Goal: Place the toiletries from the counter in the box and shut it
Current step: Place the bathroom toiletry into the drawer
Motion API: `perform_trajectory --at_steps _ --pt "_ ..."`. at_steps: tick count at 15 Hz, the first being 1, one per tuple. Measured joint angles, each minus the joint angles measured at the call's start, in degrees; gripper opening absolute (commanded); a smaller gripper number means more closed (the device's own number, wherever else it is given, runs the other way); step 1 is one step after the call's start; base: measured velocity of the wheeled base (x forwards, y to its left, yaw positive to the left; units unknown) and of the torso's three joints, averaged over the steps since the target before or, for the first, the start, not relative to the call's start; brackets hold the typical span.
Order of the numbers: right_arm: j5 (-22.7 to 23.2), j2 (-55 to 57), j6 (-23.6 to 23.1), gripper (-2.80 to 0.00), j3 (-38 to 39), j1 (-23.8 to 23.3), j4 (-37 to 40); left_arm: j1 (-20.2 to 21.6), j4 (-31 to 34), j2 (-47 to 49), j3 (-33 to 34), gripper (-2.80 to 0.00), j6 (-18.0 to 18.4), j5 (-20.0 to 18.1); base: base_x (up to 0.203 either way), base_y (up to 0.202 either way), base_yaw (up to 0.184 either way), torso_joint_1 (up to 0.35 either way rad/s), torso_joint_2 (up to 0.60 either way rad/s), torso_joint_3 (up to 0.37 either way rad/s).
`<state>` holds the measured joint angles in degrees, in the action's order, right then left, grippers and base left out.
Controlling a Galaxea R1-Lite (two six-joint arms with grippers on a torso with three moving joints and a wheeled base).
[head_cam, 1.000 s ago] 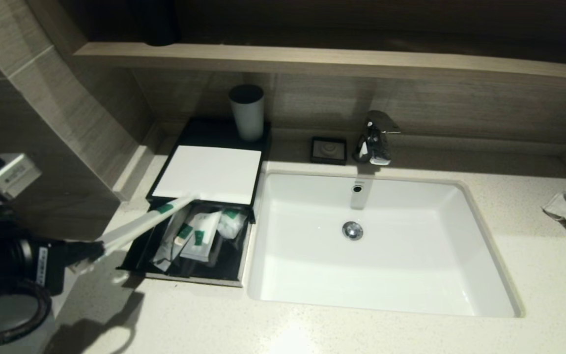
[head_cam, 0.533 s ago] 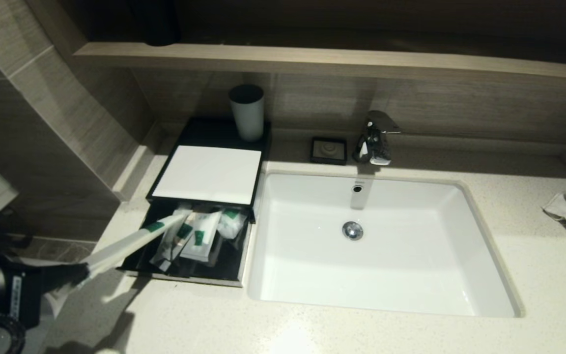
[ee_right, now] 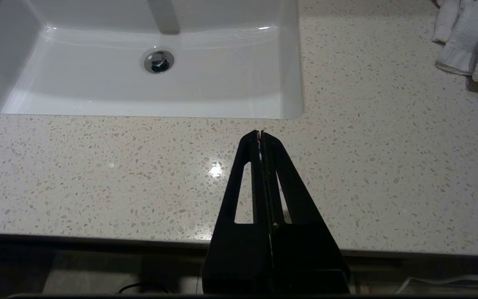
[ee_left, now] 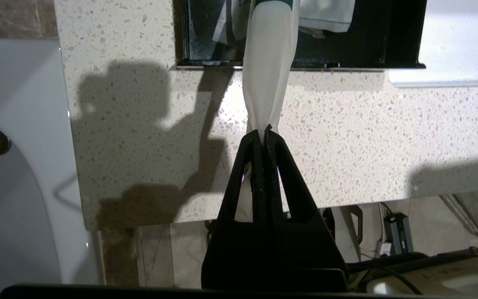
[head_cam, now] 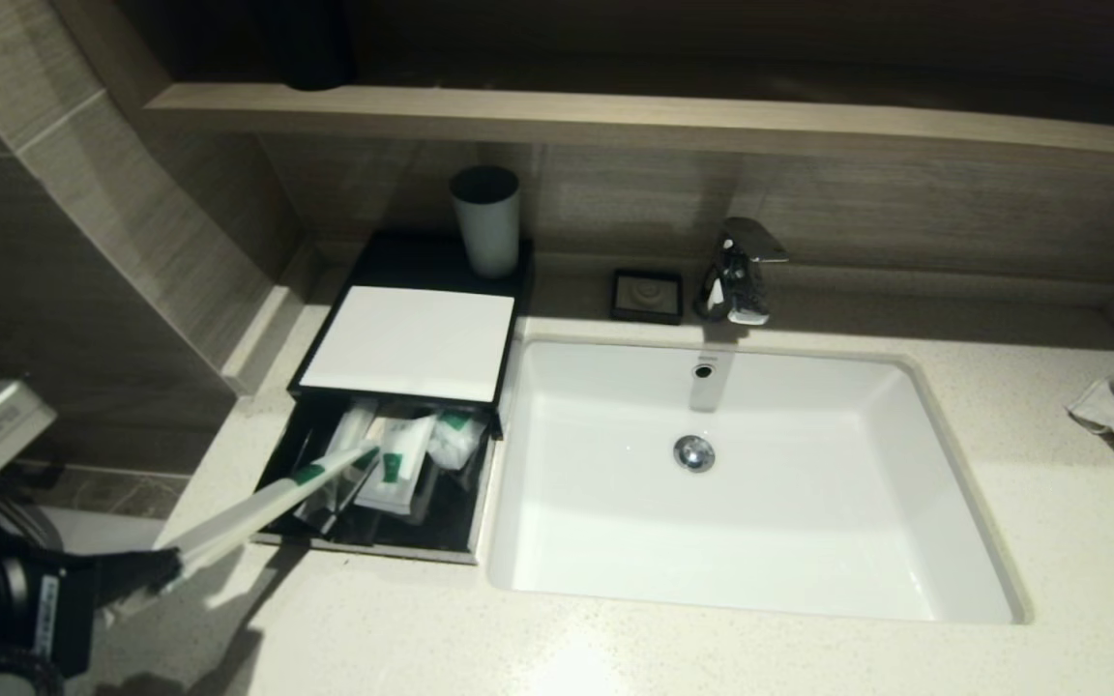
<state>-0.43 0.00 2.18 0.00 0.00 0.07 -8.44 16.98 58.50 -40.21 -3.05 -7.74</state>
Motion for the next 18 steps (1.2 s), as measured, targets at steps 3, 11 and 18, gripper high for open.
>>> perform_trajectory --at_steps 3,11,18 --pt "-0.01 0.00 0.01 -2.80 0.00 0.00 -0.02 0.00 -3.95 3.03 -0.42 -2.80 -0.83 0.35 0.000 0.000 0.000 0.000 0.00 0.000" --pt "-0.01 0.00 0.01 -2.80 0.00 0.00 0.02 -0.10 -11.74 10.97 -0.79 -2.80 -2.11 -0.04 0.000 0.000 0.000 0.000 0.00 0.000" --pt "0.01 0.00 0.00 -2.80 0.00 0.00 0.00 -2.53 -15.88 17.12 -2.83 -2.80 -2.29 0.14 0.000 0.000 0.000 0.000 0.00 0.000"
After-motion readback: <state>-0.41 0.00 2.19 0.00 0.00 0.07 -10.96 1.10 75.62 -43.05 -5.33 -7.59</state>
